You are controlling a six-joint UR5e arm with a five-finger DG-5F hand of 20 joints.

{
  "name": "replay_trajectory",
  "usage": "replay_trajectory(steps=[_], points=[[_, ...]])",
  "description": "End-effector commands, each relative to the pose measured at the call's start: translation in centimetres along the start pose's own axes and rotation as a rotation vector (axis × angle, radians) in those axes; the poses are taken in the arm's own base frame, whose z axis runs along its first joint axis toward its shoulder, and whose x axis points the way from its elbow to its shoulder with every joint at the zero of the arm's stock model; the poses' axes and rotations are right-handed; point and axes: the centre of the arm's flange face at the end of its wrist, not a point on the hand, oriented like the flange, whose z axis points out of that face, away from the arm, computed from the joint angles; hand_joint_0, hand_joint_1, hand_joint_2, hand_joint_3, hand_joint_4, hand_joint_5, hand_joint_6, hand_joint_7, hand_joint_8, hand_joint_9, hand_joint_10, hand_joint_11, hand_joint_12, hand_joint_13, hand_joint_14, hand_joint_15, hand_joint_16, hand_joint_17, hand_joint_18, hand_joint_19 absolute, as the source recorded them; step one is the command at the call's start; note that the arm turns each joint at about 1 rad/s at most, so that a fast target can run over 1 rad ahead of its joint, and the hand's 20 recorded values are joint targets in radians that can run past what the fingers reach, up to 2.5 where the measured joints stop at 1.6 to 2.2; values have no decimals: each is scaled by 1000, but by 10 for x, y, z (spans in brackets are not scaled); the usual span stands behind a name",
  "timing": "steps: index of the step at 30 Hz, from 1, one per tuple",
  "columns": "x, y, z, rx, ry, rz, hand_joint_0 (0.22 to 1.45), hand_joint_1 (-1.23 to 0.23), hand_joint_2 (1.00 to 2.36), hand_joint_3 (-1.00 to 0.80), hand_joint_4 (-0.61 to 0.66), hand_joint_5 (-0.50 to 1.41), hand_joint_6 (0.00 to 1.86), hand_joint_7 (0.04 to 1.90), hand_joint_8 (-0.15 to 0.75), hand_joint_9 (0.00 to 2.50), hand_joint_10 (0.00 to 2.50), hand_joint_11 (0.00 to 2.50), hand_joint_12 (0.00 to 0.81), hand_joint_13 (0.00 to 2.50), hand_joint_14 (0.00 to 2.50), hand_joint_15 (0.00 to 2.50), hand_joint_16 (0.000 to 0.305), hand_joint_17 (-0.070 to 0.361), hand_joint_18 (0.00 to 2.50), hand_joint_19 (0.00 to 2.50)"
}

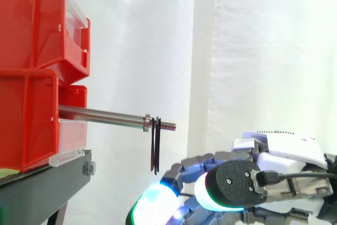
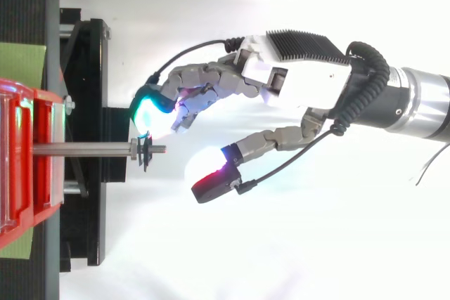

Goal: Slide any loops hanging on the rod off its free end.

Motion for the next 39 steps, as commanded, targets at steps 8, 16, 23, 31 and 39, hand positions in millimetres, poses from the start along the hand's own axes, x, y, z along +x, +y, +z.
replay_trajectory(steps=[8,16,23,31,39], points=[[-5,8,10,-50,-36,-79,601,-672,1012,-358,379,-141,503,919,327,865,8,396,346,913,11,351,43,97,703,292],[-19,12,20,-57,-69,-96,602,-666,1012,-354,373,-141,503,923,328,871,8,394,350,919,12,355,43,98,706,298],[-13,-2,17,-47,-67,-101,603,-664,1012,-352,373,-141,503,933,322,869,8,400,352,918,12,354,44,99,710,295],[-4,-13,21,-67,-75,-76,604,-662,1012,-352,365,-134,503,991,324,872,11,408,352,917,12,354,44,99,713,304],[-5,-8,27,-80,-81,-86,604,-660,1013,-346,301,-124,502,1138,322,864,9,422,354,915,12,362,45,100,711,306]])
